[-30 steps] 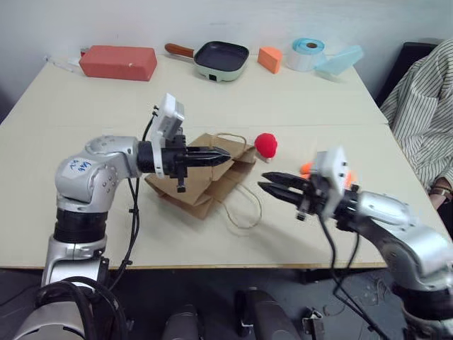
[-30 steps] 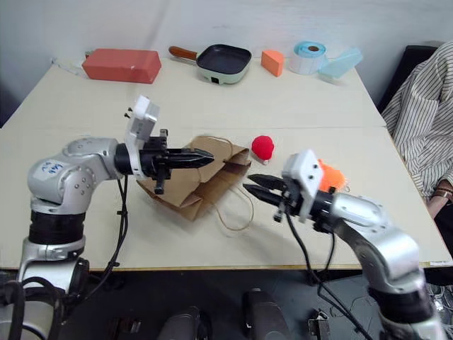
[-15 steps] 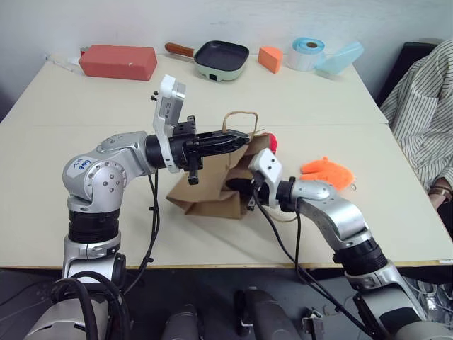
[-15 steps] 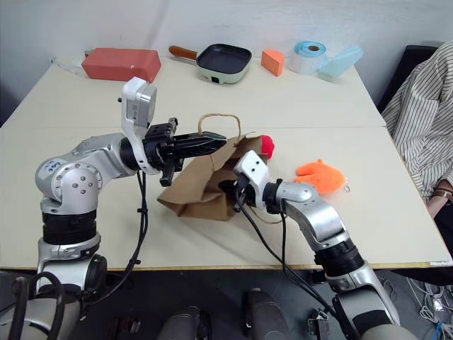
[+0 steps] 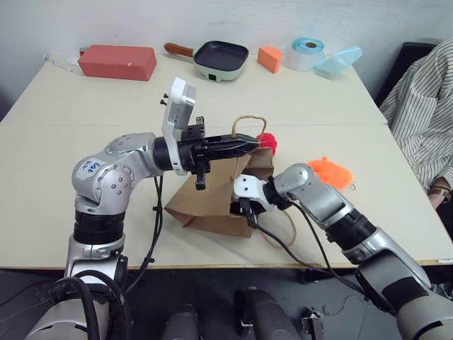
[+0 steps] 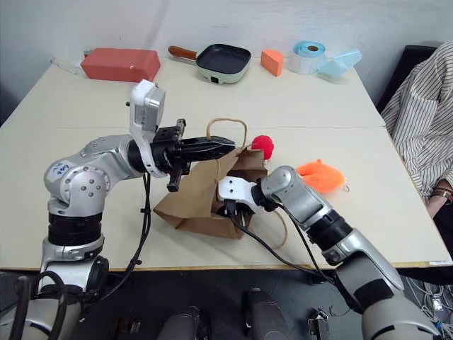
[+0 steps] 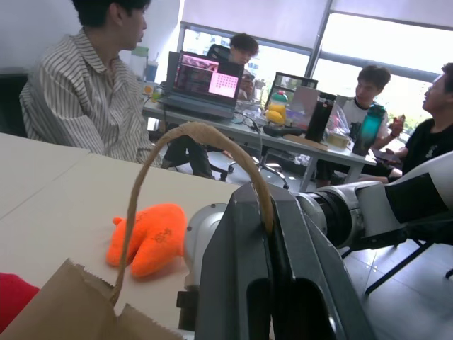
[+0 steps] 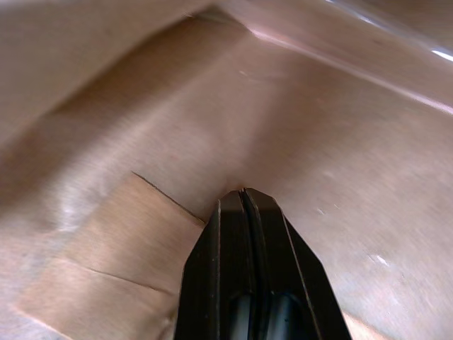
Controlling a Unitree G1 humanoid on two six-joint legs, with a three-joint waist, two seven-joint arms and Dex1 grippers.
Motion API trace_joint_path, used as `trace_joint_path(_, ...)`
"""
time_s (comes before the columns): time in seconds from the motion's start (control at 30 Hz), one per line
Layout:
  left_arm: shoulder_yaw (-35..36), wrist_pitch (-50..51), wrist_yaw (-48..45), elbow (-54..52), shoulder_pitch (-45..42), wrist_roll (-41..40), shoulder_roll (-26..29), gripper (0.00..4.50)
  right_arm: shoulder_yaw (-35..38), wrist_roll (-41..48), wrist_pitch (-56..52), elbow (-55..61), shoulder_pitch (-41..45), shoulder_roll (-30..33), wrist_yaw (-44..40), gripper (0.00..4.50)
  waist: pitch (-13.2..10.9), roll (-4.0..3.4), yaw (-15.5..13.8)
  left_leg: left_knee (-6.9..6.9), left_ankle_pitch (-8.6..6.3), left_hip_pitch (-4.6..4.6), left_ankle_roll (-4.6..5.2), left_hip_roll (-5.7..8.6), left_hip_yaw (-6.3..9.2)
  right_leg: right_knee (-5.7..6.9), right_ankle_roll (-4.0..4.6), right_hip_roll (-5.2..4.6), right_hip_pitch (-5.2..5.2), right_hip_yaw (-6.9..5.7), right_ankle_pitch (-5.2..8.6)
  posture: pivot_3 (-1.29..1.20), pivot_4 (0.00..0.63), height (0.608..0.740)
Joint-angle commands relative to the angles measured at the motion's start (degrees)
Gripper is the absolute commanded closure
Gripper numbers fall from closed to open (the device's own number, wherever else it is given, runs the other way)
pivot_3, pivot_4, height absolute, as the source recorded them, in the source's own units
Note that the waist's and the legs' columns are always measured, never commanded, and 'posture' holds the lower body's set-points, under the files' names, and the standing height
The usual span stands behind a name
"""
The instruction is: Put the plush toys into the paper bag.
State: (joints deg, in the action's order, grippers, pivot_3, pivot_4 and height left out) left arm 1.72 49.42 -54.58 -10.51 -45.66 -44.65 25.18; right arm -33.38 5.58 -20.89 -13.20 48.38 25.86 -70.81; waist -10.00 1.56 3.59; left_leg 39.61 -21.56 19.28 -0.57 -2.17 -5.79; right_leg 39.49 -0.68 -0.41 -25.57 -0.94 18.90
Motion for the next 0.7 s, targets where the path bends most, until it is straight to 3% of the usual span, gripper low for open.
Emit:
trace_joint_path(0.03, -2.1, -2.7, -2.2, -3.3, 0.7, 0.6, 0.7, 4.50, -0.9, -0.3, -0.5, -5.8, 1.5, -3.4, -3.8, 4.46, 0.0, 0.00, 0.3, 0.02, 0.00, -0.01, 0.00, 0.00, 0.00, 0.01, 0.00, 0.00, 0.00, 0.00, 0.00, 0.00, 0.150, 0.740)
trace_joint_path(0.23, -4.0, -4.2, -3.0, -5.1, 1.7, 1.0, 1.6, 4.50, 10.2, 9.2, -13.3, -15.5, 4.6, -12.6, -3.9, 4.46, 0.0, -0.01, 1.4, 0.03, 0.02, -0.01, -0.03, -0.01, 0.06, 0.12, 0.00, 0.00, 0.01, -0.01, 0.00, 0.00, 0.150, 0.740)
trace_joint_path(0.37, -3.5, -4.6, -2.7, -5.2, 1.9, 1.0, 2.5, 4.50, 14.8, 11.1, -18.8, -19.5, 4.7, -16.3, -0.8, 4.46, 0.0, -0.02, 1.2, 0.03, 0.02, 0.00, -0.04, -0.01, 0.10, 0.14, 0.00, -0.01, -0.01, -0.02, 0.00, 0.00, 0.150, 0.740)
trace_joint_path(0.53, -1.3, -5.6, 0.1, -3.2, 0.4, 0.9, 2.1, 4.50, 10.0, 3.1, -12.2, -20.5, 2.4, -17.5, 4.7, 4.46, 0.0, -0.02, 1.3, 0.04, 0.02, 0.02, -0.04, 0.00, 0.20, 0.07, 0.00, -0.01, 0.04, -0.01, 0.00, 0.00, 0.150, 0.740)
trace_joint_path(0.7, 5.5, -1.9, 6.7, 1.8, -5.8, -5.3, -0.9, 4.50, 8.7, -2.8, -5.8, -24.3, 2.5, -19.1, 12.8, 4.46, 0.0, -0.02, 1.4, 0.28, 0.05, -0.03, -0.10, 0.00, 0.19, 0.11, 0.00, -0.02, 0.05, 0.00, 0.00, 0.00, 0.150, 0.740)
